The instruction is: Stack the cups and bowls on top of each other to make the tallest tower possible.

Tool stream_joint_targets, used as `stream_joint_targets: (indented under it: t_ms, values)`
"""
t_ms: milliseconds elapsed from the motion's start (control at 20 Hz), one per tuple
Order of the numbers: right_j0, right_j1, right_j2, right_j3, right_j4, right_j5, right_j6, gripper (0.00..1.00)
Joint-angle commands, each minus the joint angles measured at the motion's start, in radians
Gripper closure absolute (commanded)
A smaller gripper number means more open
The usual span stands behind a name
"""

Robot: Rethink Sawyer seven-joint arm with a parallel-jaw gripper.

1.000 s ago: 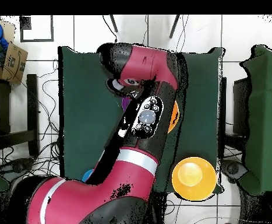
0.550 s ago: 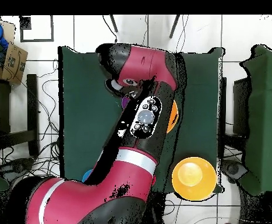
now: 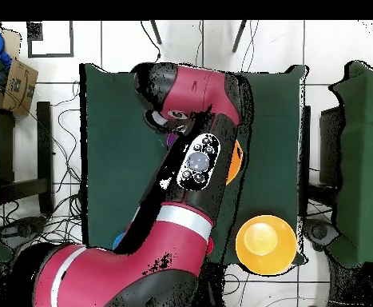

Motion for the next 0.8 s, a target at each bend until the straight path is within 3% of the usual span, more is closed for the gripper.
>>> stream_joint_targets:
  t_ms: [50,800]
  values:
    - [0.029,0.008,0.1,0.115,0.003,-0.099,0.147,1.0]
    - [0.032,0.016,0.096,0.092,0.005,-0.073,0.144,1.0]
